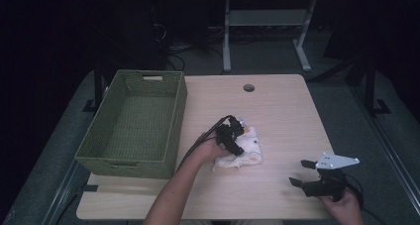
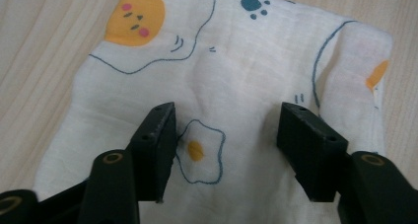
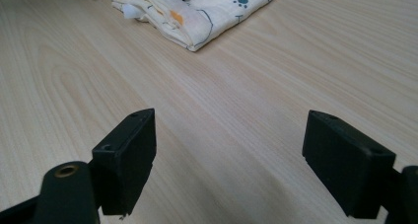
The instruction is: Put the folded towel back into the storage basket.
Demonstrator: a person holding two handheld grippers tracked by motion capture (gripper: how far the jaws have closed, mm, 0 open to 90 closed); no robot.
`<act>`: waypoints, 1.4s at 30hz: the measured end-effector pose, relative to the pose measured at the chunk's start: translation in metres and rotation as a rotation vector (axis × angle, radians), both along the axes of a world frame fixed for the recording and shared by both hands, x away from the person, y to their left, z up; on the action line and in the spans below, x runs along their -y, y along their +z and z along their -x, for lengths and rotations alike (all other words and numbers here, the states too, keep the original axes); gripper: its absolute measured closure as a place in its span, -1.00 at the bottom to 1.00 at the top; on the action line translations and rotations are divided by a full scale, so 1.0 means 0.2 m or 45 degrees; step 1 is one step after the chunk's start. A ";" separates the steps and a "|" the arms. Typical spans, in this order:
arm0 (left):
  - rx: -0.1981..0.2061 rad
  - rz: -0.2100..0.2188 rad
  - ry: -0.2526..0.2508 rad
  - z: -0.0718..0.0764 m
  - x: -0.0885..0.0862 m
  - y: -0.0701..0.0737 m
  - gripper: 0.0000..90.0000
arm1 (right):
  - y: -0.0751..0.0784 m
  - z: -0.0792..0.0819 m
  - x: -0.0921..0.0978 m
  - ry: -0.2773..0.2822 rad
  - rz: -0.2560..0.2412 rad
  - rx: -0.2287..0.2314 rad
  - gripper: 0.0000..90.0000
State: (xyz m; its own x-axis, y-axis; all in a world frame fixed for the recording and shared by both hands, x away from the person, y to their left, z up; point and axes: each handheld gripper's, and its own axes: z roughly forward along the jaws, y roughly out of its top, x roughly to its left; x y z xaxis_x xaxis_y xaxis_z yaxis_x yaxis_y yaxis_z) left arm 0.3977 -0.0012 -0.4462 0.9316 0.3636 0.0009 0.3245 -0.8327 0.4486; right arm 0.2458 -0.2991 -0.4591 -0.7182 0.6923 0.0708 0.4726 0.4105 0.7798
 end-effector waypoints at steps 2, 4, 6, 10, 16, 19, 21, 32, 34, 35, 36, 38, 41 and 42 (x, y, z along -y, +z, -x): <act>-0.005 -0.001 -0.011 0.00 0.00 0.00 -0.01 | 0.00 0.00 0.00 0.002 0.001 0.001 -0.55; -0.007 -0.001 -0.024 0.00 0.00 0.00 0.09 | 0.00 0.00 -0.01 0.002 0.005 0.000 -0.55; -0.008 0.008 -0.025 -0.01 0.00 0.00 0.16 | 0.00 0.00 -0.01 0.004 0.010 -0.002 -0.54; -0.010 0.018 -0.044 -0.01 -0.01 0.00 0.30 | -0.01 0.00 -0.02 0.007 0.016 -0.009 -0.54; -0.020 0.005 -0.064 -0.01 -0.01 0.01 0.55 | -0.01 0.00 -0.02 0.008 0.017 -0.012 -0.54; -0.035 -0.014 -0.076 -0.01 0.01 0.02 0.67 | -0.01 0.00 -0.02 0.008 0.020 -0.015 -0.54; -0.040 -0.020 -0.072 -0.01 0.01 0.02 0.72 | -0.01 0.00 -0.02 0.009 0.022 -0.020 -0.54; -0.048 -0.021 -0.056 0.00 0.02 0.02 0.82 | -0.01 0.00 -0.02 0.010 0.008 -0.020 -0.53; -0.039 -0.026 -0.056 0.00 0.02 0.02 0.83 | -0.01 0.00 -0.01 0.009 0.012 -0.019 -0.53; -0.041 -0.023 -0.050 0.00 0.02 0.02 0.83 | -0.01 0.00 -0.01 0.010 0.012 -0.018 -0.53; -0.047 -0.014 -0.043 0.00 0.01 0.02 0.83 | -0.01 0.00 -0.01 0.010 0.012 -0.014 -0.53; -0.060 0.015 -0.026 0.00 0.00 0.02 0.83 | -0.01 0.00 -0.01 0.007 0.011 -0.015 -0.53; -0.091 0.063 -0.009 0.00 -0.02 0.01 0.83 | -0.01 0.00 0.00 0.002 0.005 -0.019 -0.53; -0.101 0.081 -0.002 0.00 -0.03 0.01 0.83 | -0.01 0.00 0.00 0.002 0.004 -0.015 -0.52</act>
